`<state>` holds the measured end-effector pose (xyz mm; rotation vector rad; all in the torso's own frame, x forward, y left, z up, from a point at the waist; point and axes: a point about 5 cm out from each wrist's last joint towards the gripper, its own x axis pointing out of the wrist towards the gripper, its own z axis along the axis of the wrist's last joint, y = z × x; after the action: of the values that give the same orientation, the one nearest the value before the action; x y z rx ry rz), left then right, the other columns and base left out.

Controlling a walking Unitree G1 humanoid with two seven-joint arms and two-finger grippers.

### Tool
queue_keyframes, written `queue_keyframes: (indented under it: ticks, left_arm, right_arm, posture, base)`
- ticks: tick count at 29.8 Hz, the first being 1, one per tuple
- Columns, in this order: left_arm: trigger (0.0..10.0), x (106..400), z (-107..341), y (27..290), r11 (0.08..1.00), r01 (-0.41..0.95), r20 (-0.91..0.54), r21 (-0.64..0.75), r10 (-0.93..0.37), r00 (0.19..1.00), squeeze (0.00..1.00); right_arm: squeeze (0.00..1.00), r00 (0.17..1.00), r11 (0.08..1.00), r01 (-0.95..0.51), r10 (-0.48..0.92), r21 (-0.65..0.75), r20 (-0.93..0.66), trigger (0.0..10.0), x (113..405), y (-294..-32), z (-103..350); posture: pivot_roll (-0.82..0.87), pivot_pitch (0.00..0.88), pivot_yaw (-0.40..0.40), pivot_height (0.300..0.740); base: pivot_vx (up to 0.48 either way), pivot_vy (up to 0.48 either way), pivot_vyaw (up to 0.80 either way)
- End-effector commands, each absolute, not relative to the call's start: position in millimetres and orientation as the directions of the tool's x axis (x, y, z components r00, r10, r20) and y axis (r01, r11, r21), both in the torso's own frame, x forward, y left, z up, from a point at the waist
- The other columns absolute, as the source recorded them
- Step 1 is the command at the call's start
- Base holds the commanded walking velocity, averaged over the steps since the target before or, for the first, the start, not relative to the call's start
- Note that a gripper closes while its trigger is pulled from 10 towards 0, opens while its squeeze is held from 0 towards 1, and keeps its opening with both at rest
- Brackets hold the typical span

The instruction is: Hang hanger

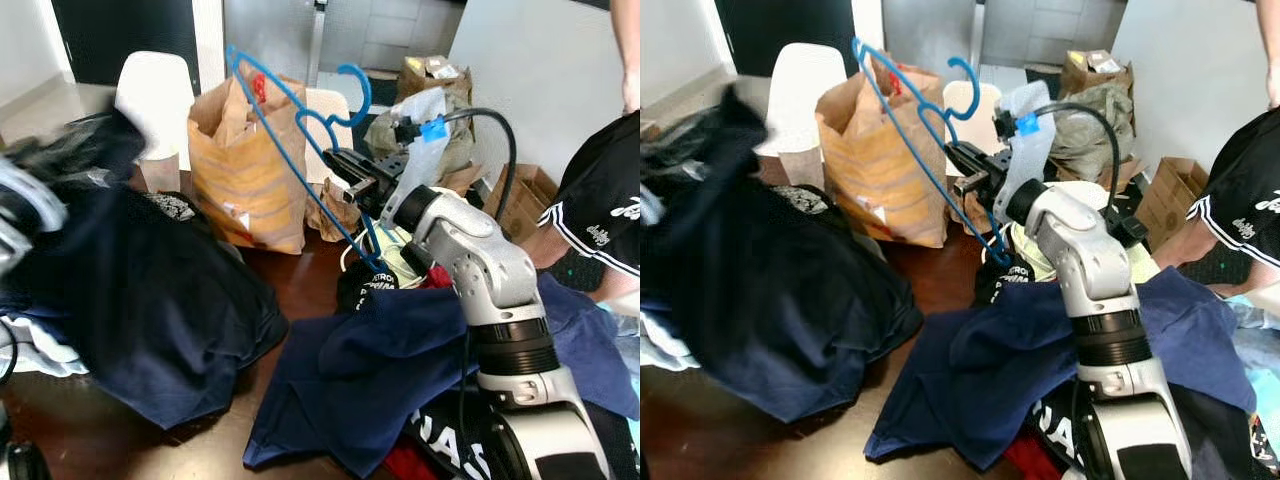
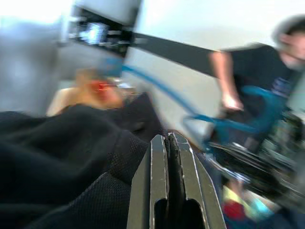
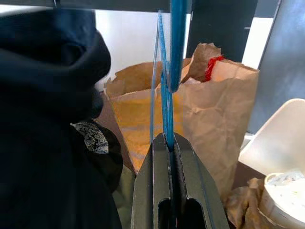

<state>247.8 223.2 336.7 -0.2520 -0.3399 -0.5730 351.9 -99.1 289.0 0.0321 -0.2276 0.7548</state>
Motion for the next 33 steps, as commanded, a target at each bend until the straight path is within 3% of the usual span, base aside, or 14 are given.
queue_keyframes:
  ticks: [1,8,10,12,17,23,24,27,31,33]
  left_arm:
    - [0.0,237,329,208,0.750,0.654,0.342,-0.100,-0.591,0.731,0.00]
    - [0.0,212,315,196,0.668,0.741,0.291,-0.060,-0.699,0.653,0.00]
    - [0.0,200,309,215,0.743,0.665,0.280,-0.072,-0.625,0.729,0.00]
    - [0.0,200,309,215,0.743,0.665,0.280,-0.072,-0.625,0.729,0.00]
    - [0.0,175,318,257,0.874,0.481,0.332,-0.077,-0.432,0.838,0.00]
    - [0.0,162,324,273,0.911,0.407,0.361,-0.069,-0.358,0.861,0.00]
    - [0.0,147,332,299,0.956,0.278,0.412,-0.098,-0.215,0.886,0.00]
    - [0.0,141,327,301,0.954,0.271,0.407,-0.125,-0.200,0.891,0.00]
    - [0.0,140,282,281,0.912,0.336,0.260,-0.234,-0.274,0.926,0.00]
    - [0.0,137,231,262,0.888,0.322,0.034,-0.328,-0.329,0.944,0.00]
  right_arm:
    - [0.00,0.707,0.735,-0.675,0.670,-0.066,0.228,10.0,353,-100,292]
    - [0.00,0.710,0.738,-0.672,0.667,-0.067,0.228,10.0,353,-102,292]
    - [0.00,0.711,0.738,-0.672,0.666,-0.063,0.225,10.0,353,-103,290]
    - [0.00,0.711,0.738,-0.672,0.666,-0.063,0.225,10.0,353,-103,290]
    - [0.00,0.709,0.735,-0.675,0.669,-0.059,0.224,10.0,353,-102,288]
    - [0.00,0.709,0.735,-0.676,0.669,-0.057,0.222,10.0,354,-103,287]
    - [0.00,0.711,0.736,-0.675,0.668,-0.055,0.219,10.0,355,-104,285]
    - [0.00,0.711,0.736,-0.675,0.669,-0.053,0.218,10.0,356,-104,285]
    - [0.00,0.708,0.732,-0.679,0.672,-0.051,0.216,10.0,356,-103,284]
    - [0.00,0.708,0.731,-0.681,0.674,-0.053,0.211,10.0,355,-103,282]
  posture:
    - [-0.02,0.007,-0.097,0.740]
    - [-0.01,0.005,-0.090,0.740]
    - [0.00,0.010,-0.083,0.740]
    - [0.00,0.010,-0.083,0.740]
    - [0.01,0.016,-0.080,0.740]
    - [0.01,0.016,-0.080,0.740]
    - [0.04,0.025,-0.087,0.740]
    - [0.05,0.030,-0.085,0.740]
    - [0.05,0.035,-0.083,0.740]
    - [0.04,0.039,-0.082,0.740]
  base:
    - [0.000,0.000,0.00]
    - [0.000,0.000,0.00]
    - [0.000,0.000,0.00]
    - [0.000,0.000,0.00]
    - [0.000,0.000,0.00]
    - [0.000,0.000,0.00]
    - [0.000,0.000,0.00]
    - [0.000,0.000,0.00]
    - [0.000,0.000,0.00]
    - [0.000,0.000,0.00]
